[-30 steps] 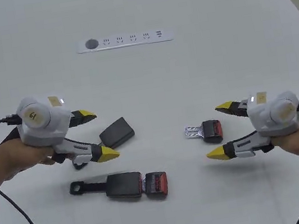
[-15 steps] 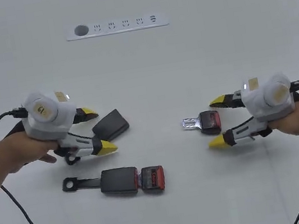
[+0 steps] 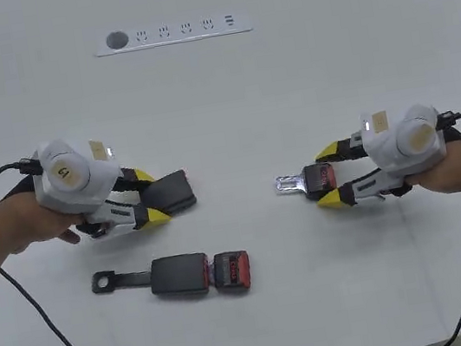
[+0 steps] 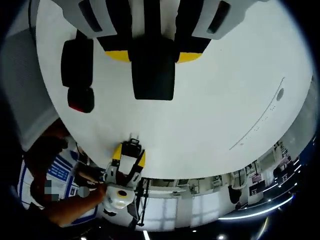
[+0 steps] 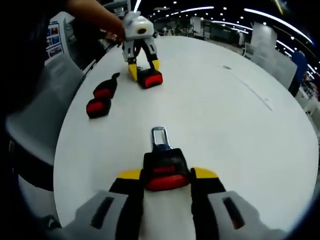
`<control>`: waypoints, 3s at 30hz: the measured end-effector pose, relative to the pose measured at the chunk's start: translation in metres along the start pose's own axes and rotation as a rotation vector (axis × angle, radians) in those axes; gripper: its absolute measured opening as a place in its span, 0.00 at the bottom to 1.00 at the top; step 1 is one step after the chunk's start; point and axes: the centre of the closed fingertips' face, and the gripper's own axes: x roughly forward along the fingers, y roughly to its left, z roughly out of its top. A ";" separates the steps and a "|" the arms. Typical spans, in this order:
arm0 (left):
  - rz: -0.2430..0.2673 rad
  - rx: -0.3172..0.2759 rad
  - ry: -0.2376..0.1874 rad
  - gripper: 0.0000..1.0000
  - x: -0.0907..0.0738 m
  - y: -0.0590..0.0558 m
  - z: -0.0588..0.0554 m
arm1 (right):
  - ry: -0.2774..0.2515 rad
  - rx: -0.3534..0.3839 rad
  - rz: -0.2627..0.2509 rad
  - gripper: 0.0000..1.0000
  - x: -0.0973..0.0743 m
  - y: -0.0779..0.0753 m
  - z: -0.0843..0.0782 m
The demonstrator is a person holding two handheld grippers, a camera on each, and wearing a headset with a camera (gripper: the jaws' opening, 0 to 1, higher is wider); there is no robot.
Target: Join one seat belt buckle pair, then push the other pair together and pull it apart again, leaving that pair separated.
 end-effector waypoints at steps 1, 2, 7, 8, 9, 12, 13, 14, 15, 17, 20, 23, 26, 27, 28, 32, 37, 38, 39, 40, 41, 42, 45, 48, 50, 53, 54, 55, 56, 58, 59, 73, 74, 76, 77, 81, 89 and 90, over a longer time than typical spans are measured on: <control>-0.014 0.027 0.011 0.34 0.001 -0.001 0.000 | 0.001 -0.009 0.006 0.37 0.001 0.001 0.000; -0.027 0.057 0.026 0.34 0.001 -0.001 -0.001 | 0.006 -0.026 0.007 0.36 0.002 0.001 0.000; -0.044 0.099 0.056 0.34 0.003 -0.002 0.002 | -0.012 -0.018 0.022 0.36 0.000 0.001 -0.001; -0.044 0.107 0.058 0.34 0.002 -0.002 0.002 | -0.015 -0.018 0.027 0.36 0.000 0.001 -0.001; -0.044 0.110 0.058 0.34 0.002 -0.002 0.002 | -0.019 -0.017 0.029 0.36 -0.001 0.001 -0.001; -0.044 0.111 0.057 0.33 0.001 -0.002 0.002 | -0.032 -0.017 0.033 0.36 -0.002 0.002 0.000; -0.045 0.112 0.057 0.33 0.001 -0.002 0.002 | -0.036 -0.023 0.034 0.36 -0.002 0.003 0.000; -0.045 0.113 0.055 0.33 0.001 -0.001 0.002 | -0.039 -0.022 0.033 0.36 -0.002 0.003 0.001; -0.045 0.112 0.054 0.33 0.001 -0.001 0.002 | -0.046 -0.021 0.037 0.36 -0.002 0.003 0.002; -0.045 0.111 0.052 0.33 0.001 -0.001 0.002 | -0.053 -0.028 0.039 0.36 0.001 0.004 0.005; -0.046 0.110 0.048 0.33 0.000 -0.001 0.003 | -0.068 -0.033 0.047 0.36 0.005 0.005 0.011; -0.050 0.116 0.050 0.33 0.000 -0.001 0.003 | -0.087 -0.018 0.050 0.35 0.009 0.006 0.018; -0.054 0.119 0.054 0.33 -0.001 -0.001 0.002 | -0.100 -0.029 0.055 0.35 0.014 0.009 0.025; -0.055 0.120 0.054 0.33 -0.001 -0.001 0.002 | -0.102 -0.032 0.059 0.35 0.015 0.009 0.027; -0.055 0.119 0.054 0.33 -0.001 -0.001 0.002 | -0.106 -0.037 0.062 0.35 0.017 0.010 0.029; -0.058 0.122 0.059 0.33 -0.002 0.000 0.002 | -0.129 -0.028 0.079 0.35 0.023 0.011 0.038; -0.056 0.121 0.065 0.33 -0.002 0.000 0.002 | -0.152 -0.007 0.089 0.35 0.034 0.014 0.054; -0.056 0.121 0.066 0.33 -0.002 0.000 0.001 | -0.155 -0.014 0.089 0.35 0.037 0.015 0.058; -0.056 0.121 0.067 0.33 -0.002 0.000 0.001 | -0.157 -0.013 0.091 0.35 0.038 0.016 0.060; -0.056 0.121 0.067 0.33 -0.002 0.000 0.001 | -0.164 -0.013 0.095 0.35 0.040 0.016 0.064; -0.056 0.121 0.068 0.33 -0.002 0.000 0.001 | -0.164 -0.012 0.096 0.35 0.042 0.016 0.066; -0.056 0.120 0.069 0.33 -0.002 0.000 0.001 | -0.166 -0.016 0.101 0.35 0.043 0.017 0.069; -0.056 0.122 0.073 0.33 -0.002 0.000 0.001 | -0.180 -0.012 0.110 0.35 0.049 0.018 0.075; -0.057 0.121 0.073 0.33 -0.002 0.000 0.001 | -0.192 -0.019 0.114 0.35 0.054 0.020 0.081; -0.058 0.122 0.073 0.33 -0.003 0.000 0.001 | -0.191 -0.021 0.115 0.35 0.056 0.021 0.082; -0.057 0.121 0.075 0.33 -0.002 0.000 0.001 | -0.195 -0.025 0.117 0.35 0.060 0.023 0.089; -0.057 0.121 0.076 0.33 -0.002 0.000 0.001 | -0.196 -0.027 0.119 0.35 0.061 0.024 0.090; -0.057 0.121 0.077 0.33 -0.002 0.000 0.001 | -0.197 -0.028 0.120 0.35 0.062 0.024 0.093; -0.057 0.120 0.078 0.33 -0.002 0.000 0.001 | -0.198 -0.029 0.120 0.35 0.063 0.025 0.094; -0.058 0.121 0.084 0.33 -0.002 0.000 0.001 | -0.195 -0.028 0.124 0.35 0.066 0.026 0.099; -0.058 0.123 0.086 0.33 -0.002 0.000 0.001 | -0.190 -0.039 0.118 0.35 0.068 0.027 0.102; -0.053 0.128 0.095 0.33 -0.003 -0.001 0.001 | -0.162 -0.066 0.115 0.35 0.079 0.027 0.107; -0.052 0.127 0.098 0.33 -0.003 -0.001 0.001 | -0.155 -0.071 0.116 0.35 0.079 0.027 0.107; -0.054 0.134 0.107 0.33 -0.002 -0.001 0.001 | -0.149 -0.072 0.117 0.35 0.080 0.027 0.106; -0.055 0.137 0.112 0.33 -0.002 -0.001 0.001 | -0.147 -0.066 0.119 0.35 0.081 0.027 0.107; -0.059 0.143 0.125 0.33 -0.002 -0.001 0.001 | -0.129 -0.070 0.125 0.35 0.082 0.027 0.107; -0.054 0.139 0.150 0.32 -0.001 -0.001 0.000 | -0.129 -0.049 0.116 0.35 0.089 0.032 0.113; -0.054 0.137 0.151 0.32 -0.001 -0.001 0.000 | -0.127 -0.056 0.104 0.35 0.090 0.031 0.114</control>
